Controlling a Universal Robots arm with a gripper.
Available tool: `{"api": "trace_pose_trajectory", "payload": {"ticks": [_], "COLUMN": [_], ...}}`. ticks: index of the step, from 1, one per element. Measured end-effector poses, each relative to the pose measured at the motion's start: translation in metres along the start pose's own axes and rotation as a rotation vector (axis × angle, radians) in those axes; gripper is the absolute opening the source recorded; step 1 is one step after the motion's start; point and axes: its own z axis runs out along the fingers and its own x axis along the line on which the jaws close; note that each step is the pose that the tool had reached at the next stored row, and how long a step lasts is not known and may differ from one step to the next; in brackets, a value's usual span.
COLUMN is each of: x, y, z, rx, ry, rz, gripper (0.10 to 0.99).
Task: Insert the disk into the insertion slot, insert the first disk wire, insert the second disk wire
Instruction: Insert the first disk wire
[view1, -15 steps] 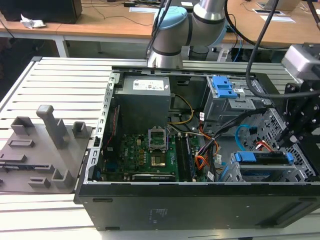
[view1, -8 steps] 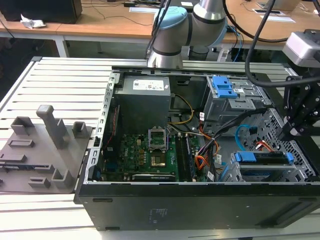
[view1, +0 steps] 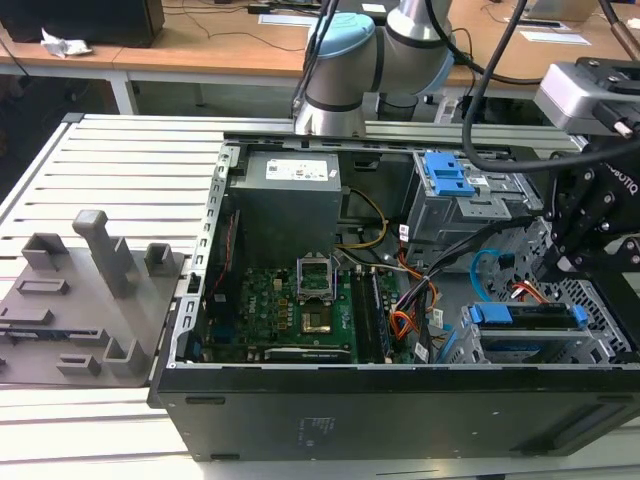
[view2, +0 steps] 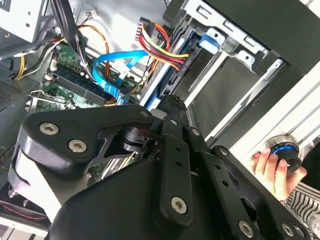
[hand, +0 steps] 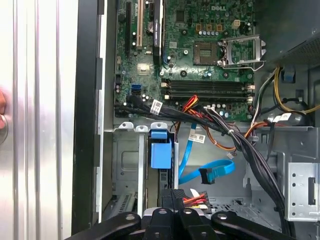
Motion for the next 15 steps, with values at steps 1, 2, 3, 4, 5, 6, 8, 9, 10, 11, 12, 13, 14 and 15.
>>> {"api": "trace_pose_trajectory", "payload": {"ticks": [1,2,3,4,5,6,8,9,10,11,12,13,14,15], "x": [0.0,0.0001,0.0001,0.0001,0.0001,0.0002,0.0002,0.0002,0.0003,0.0002,0.0003,0.0003,0.0003,0.0003], "y": [0.0011,0.0023,0.0043,0.0053,0.0063,0.0085,0.0111,0.0118,0.0124,0.0131,0.0138,0.0145,0.0148,0.0148], "z": [0.0,0.0001,0.0002,0.0002,0.0003,0.0004,0.0009,0.0012,0.0017,0.0023,0.0026,0.003,0.0033,0.0033], "rx": [0.0,0.0,0.0,0.0,0.0,0.0,0.0,0.0,0.0,0.0,0.0,0.0,0.0,0.0], "ry": [0.0,0.0,0.0,0.0001,0.0,0.0,-0.0001,-0.0001,-0.0001,-0.0001,0.0001,-0.0001,0.0002,0.0003], "rz": [0.0,0.0,0.0,0.0,0.0,0.0,0.0,0.0,0.0,0.0,0.0,0.0,0.0,0.0], "gripper": [0.106,0.106,0.106,0.106,0.106,0.106,0.106,0.106,0.106,0.106,0.106,0.106,0.106,0.106]}}
